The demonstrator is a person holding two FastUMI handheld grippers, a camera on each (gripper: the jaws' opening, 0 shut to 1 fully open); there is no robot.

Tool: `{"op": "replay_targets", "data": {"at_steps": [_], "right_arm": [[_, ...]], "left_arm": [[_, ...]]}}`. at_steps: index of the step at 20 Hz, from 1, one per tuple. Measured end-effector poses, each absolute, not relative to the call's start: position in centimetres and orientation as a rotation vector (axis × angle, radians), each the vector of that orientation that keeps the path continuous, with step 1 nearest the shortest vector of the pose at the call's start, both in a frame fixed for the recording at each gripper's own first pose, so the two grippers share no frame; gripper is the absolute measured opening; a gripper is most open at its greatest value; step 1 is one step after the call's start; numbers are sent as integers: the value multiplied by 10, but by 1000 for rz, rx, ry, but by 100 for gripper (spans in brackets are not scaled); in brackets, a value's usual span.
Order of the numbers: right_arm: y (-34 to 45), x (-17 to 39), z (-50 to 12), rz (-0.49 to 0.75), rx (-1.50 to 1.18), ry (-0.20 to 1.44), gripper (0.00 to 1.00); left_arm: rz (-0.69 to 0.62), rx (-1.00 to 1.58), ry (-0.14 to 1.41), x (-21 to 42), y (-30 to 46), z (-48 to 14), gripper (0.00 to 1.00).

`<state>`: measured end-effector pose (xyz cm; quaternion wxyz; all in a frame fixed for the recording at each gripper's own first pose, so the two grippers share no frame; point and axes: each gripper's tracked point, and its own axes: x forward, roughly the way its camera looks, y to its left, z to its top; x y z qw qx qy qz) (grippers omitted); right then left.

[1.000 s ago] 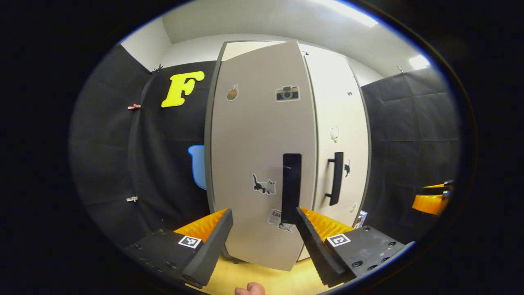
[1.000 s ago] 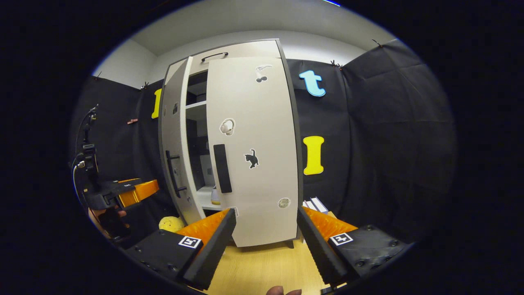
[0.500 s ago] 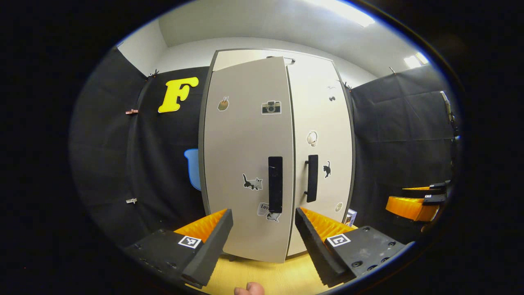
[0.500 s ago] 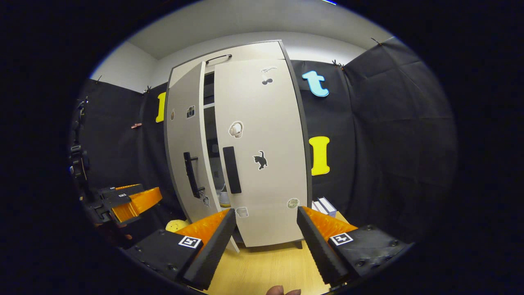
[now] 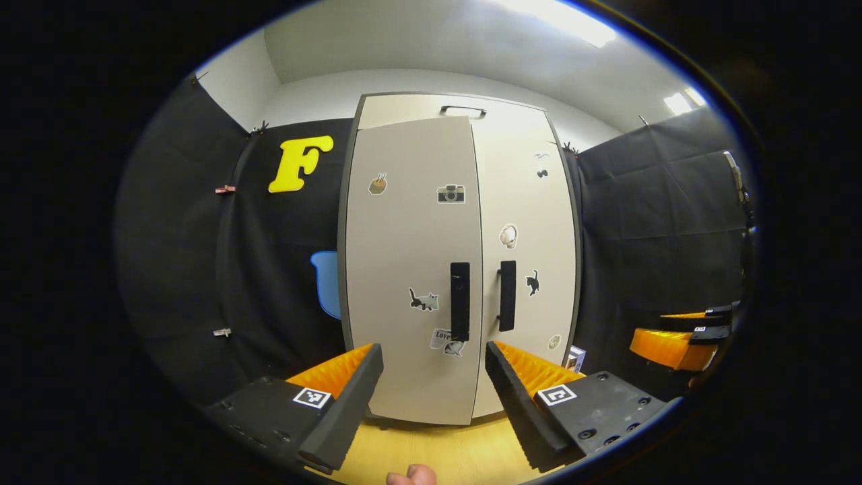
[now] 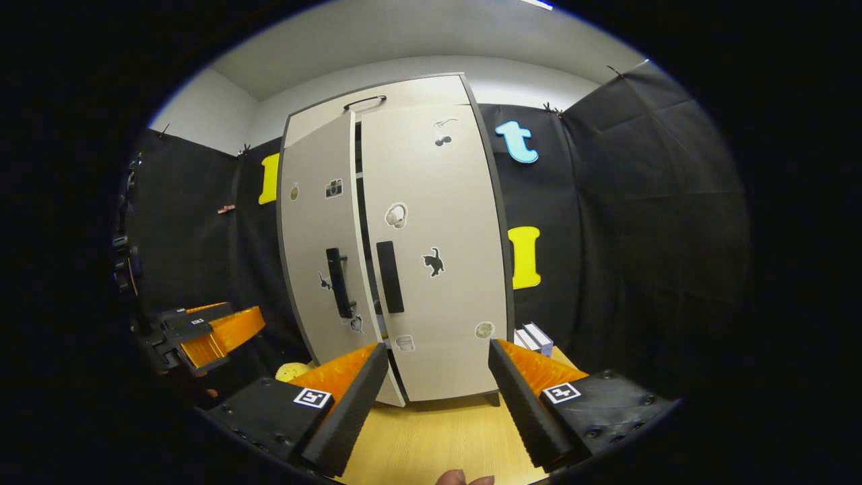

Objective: Grab one shoe with the right hand and put it into the shoe cabinet, grab the other shoe with the left hand and put it into the shoe cabinet; then close the right door with the right hand and the left door with the left hand.

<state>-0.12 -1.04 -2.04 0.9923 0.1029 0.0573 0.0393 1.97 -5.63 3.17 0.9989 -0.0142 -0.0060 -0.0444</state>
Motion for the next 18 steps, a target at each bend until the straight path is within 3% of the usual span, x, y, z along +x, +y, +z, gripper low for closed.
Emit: {"op": "replay_targets", "data": {"at_steps": [18], "right_arm": [[-2,-3,-1,108,176,54,98]], "left_arm": [[-62,-28,-31,6,-45,38,95]]}}
